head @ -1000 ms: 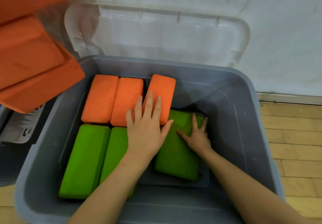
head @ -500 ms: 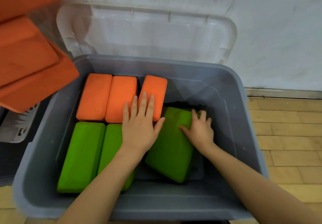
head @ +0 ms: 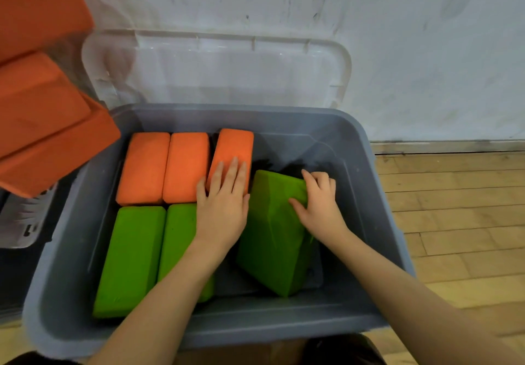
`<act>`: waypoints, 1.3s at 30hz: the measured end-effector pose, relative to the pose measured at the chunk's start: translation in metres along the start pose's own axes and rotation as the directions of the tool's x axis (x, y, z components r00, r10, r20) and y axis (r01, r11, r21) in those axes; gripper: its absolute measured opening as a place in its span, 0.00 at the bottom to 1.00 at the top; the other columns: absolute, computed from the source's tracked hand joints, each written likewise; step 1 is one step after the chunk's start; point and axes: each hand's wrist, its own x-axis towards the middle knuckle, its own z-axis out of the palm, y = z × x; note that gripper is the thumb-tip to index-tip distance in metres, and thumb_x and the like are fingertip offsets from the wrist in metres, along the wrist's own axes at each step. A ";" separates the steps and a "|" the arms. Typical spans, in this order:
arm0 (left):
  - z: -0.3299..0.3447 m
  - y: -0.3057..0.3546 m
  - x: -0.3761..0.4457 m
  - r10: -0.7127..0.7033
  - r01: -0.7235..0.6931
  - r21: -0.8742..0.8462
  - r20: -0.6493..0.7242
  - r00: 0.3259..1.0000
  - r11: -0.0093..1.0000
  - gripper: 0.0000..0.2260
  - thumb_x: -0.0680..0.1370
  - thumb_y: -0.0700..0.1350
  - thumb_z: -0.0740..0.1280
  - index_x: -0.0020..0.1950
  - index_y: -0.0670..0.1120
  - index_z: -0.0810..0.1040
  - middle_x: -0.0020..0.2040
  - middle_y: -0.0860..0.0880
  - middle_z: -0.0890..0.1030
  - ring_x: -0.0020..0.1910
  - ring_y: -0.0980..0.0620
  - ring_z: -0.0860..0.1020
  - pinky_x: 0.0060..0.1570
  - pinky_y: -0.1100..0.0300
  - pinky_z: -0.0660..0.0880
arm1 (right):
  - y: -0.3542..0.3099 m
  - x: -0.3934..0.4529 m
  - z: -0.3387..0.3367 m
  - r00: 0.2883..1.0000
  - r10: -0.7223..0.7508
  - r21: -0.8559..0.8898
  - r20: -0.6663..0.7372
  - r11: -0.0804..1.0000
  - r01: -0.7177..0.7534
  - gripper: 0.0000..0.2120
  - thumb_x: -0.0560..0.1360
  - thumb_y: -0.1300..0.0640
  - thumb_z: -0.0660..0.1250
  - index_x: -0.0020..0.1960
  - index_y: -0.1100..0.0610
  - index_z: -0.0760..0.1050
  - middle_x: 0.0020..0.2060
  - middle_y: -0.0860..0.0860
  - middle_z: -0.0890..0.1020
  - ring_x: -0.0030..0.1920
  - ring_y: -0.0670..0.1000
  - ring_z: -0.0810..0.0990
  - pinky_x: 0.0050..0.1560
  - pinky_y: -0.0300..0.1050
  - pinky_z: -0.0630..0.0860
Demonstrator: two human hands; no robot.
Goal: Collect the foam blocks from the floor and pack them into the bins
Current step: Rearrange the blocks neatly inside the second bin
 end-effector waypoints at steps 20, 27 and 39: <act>-0.015 -0.020 0.002 0.088 -0.083 -0.052 0.105 0.991 0.995 0.27 0.72 0.58 0.57 0.68 0.50 0.73 0.69 0.42 0.71 0.61 0.33 0.73 0.57 0.41 0.69 | -0.030 -0.010 -0.008 0.943 -0.266 -0.226 -0.199 0.949 0.219 0.30 0.71 0.36 0.63 0.64 0.55 0.75 0.54 0.58 0.74 0.53 0.59 0.70 0.48 0.52 0.77; -0.023 -0.030 0.006 0.162 -0.151 -0.083 0.150 0.975 0.985 0.34 0.70 0.58 0.70 0.73 0.57 0.62 0.75 0.47 0.57 0.65 0.39 0.62 0.60 0.47 0.58 | -0.027 -0.020 0.007 0.974 -0.123 -0.039 0.192 0.990 0.133 0.40 0.67 0.31 0.64 0.75 0.43 0.55 0.74 0.51 0.44 0.71 0.61 0.61 0.55 0.59 0.76; -0.020 -0.030 0.020 0.221 -0.200 -0.114 0.213 0.952 0.973 0.42 0.68 0.60 0.71 0.76 0.57 0.53 0.78 0.48 0.45 0.76 0.46 0.46 0.69 0.49 0.48 | -0.021 -0.017 -0.004 0.962 -0.195 -0.206 0.194 0.950 0.234 0.39 0.74 0.45 0.66 0.77 0.46 0.48 0.76 0.49 0.36 0.73 0.58 0.56 0.43 0.51 0.79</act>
